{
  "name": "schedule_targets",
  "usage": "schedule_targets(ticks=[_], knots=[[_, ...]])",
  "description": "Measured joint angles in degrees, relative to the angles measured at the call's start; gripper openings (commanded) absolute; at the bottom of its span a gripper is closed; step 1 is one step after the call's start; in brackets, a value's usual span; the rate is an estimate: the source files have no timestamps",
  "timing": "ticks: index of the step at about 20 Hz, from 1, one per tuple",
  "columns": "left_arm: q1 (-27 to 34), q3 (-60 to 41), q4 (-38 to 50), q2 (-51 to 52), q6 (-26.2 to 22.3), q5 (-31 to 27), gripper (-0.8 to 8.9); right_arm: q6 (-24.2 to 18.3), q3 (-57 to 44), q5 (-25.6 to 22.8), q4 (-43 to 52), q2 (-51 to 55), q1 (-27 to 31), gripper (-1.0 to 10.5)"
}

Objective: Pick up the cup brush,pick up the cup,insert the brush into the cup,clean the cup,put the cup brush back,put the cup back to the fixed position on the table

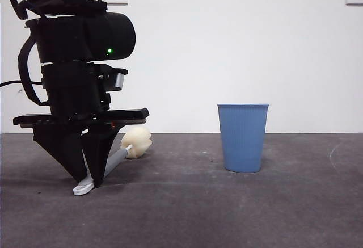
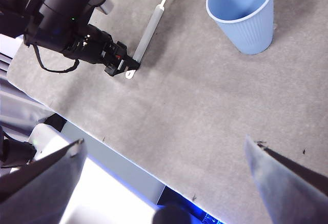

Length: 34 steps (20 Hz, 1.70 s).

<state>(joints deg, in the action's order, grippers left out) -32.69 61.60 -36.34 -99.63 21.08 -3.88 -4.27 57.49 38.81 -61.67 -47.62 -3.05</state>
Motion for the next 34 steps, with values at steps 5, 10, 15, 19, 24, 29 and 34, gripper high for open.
schedule_targets(ticks=[5, 10, 15, 19, 24, 29, 34], knots=[[0.00, 0.00, -0.02, 0.00, 1.51, -0.04, -0.08, 0.02, 0.00, 0.00, 0.00, 0.00, -0.02, 6.6], [0.00, 0.00, -0.50, 0.39, 1.01, -0.31, -0.08, 0.85, 0.00, 0.00, 0.00, 0.00, -0.31, 6.6], [0.04, 0.00, -0.90, 4.07, -0.55, -0.28, -0.08, 0.90, 0.00, 0.00, 0.00, 0.00, -0.31, 6.6], [0.44, 0.00, -0.96, 8.09, -2.08, -0.28, -0.08, 1.07, 0.00, 0.07, 0.96, -0.39, -0.39, 6.6], [0.76, 0.00, -2.01, 16.15, -6.08, -0.28, -0.08, 3.98, -0.81, 1.20, 5.70, -5.90, -1.92, 6.6], [0.87, 0.00, -4.81, 26.97, -9.49, -0.31, -0.08, 4.52, -6.25, -3.19, 16.79, -9.27, -4.26, 6.6], [0.92, 0.00, -8.09, 34.69, -11.50, -0.44, -0.08, 7.19, -17.38, -7.93, 36.20, -9.25, -7.56, 6.5]])
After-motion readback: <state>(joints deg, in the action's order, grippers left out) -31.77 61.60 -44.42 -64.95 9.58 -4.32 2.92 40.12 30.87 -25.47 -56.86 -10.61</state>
